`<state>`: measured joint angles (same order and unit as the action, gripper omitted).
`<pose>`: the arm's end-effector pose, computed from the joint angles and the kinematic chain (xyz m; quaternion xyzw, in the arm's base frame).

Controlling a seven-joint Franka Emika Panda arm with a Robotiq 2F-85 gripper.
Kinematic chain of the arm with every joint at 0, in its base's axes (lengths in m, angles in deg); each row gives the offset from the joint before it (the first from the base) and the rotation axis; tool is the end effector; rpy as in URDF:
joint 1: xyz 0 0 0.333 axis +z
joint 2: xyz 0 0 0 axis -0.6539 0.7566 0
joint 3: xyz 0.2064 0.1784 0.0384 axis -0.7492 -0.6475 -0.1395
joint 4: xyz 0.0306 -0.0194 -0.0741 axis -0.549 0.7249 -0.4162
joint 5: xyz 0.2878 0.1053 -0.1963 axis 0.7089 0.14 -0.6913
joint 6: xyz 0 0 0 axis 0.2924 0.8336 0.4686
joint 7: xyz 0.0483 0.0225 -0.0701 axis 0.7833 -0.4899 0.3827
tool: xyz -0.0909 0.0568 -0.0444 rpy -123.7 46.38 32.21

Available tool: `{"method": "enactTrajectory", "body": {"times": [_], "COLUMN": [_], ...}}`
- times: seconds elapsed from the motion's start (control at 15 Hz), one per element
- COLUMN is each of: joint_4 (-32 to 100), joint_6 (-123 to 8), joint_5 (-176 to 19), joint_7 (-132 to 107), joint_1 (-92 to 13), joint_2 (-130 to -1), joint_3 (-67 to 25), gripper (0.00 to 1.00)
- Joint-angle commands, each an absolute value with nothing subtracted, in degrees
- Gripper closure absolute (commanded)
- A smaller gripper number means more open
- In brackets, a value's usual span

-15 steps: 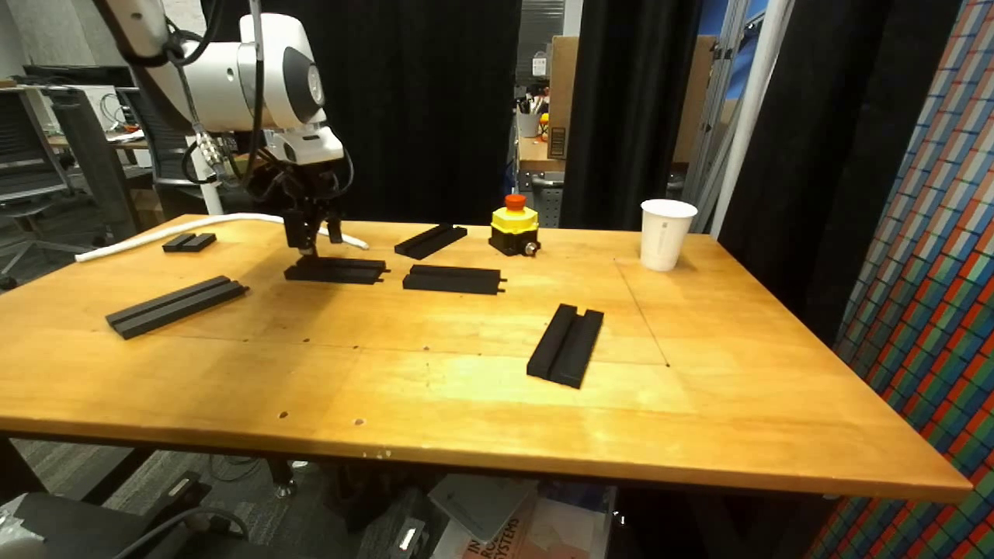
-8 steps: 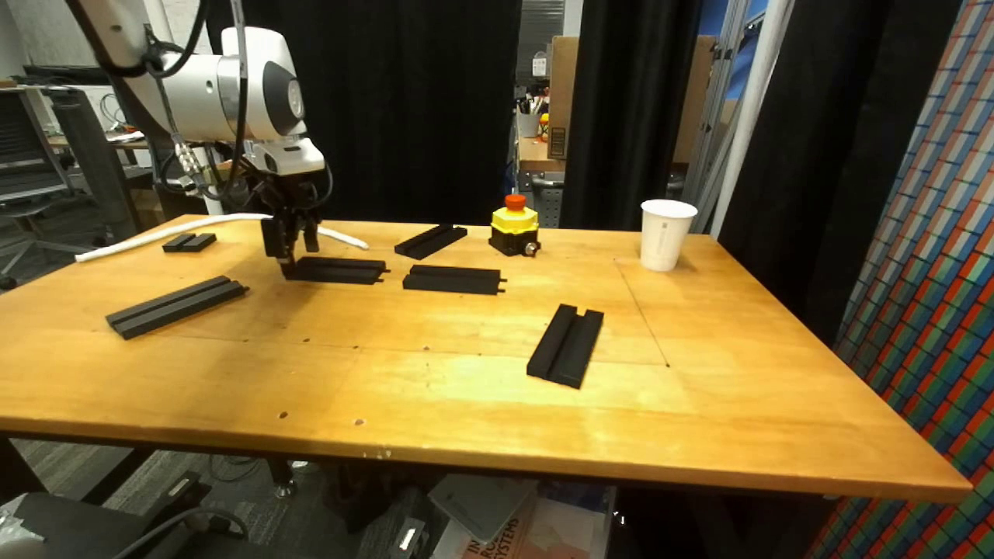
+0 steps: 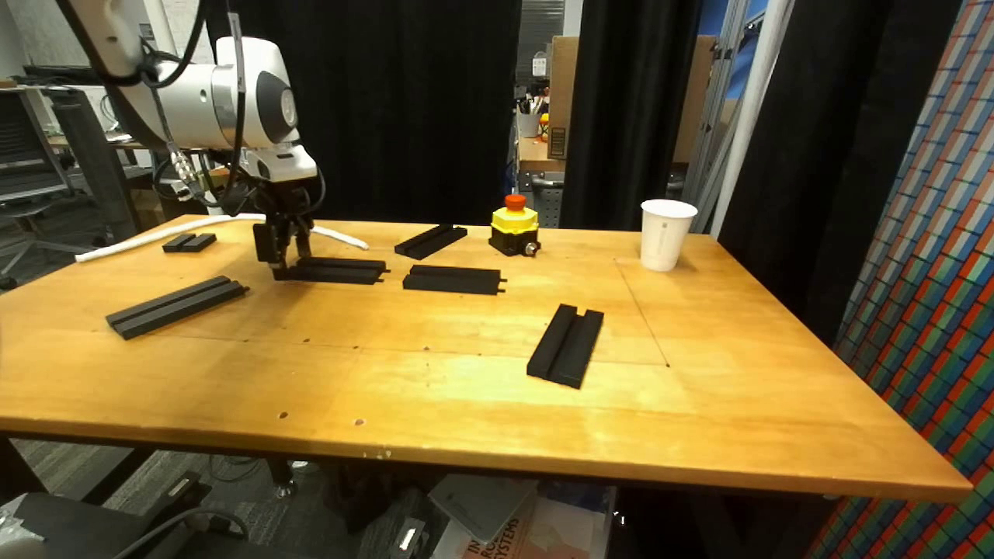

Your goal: Connect the four black pieces together

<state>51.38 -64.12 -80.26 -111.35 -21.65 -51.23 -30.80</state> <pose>0.5359 0.2498 0.1937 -0.7905 0.6124 -0.0034 0.0087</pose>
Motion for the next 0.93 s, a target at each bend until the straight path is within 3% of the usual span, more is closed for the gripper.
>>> {"method": "enactTrajectory", "body": {"times": [0.0, 0.87], "joint_4": [50.0, 52.3], "joint_6": [-64.99, -66.68], "joint_5": [-78.56, -77.14], "joint_7": [-111.39, -111.26], "joint_1": [-20.68, -21.31], "joint_2": [-50.43, -51.41], "joint_3": [-30.05, -29.17], "gripper": [0.0, 0.0]}}
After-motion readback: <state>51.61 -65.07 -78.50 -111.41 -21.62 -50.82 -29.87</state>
